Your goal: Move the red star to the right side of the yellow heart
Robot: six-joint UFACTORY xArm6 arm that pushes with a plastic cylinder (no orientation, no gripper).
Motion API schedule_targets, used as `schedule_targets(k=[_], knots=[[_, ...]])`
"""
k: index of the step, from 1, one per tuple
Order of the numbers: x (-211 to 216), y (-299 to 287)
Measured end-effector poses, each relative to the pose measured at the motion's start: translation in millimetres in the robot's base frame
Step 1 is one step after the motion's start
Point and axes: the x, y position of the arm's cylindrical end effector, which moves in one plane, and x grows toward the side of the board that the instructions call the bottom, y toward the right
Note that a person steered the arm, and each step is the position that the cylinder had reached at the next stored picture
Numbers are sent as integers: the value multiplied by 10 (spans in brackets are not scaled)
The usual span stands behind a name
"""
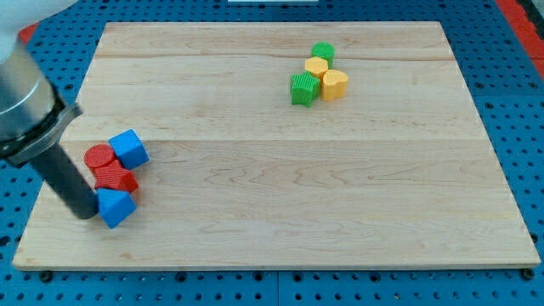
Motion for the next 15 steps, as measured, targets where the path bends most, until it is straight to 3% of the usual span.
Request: schedule_targets(k=[2,3,5,6,7,8,10,11,12,13,14,15], knots=[[-502,429],[-752,955],[-769,265],[-1139,927],[-1328,1950],[-1308,2640],[-958,3179],[-1335,3829],[-1358,4063],[-971,3356],[-995,2182],[-1608,1489]])
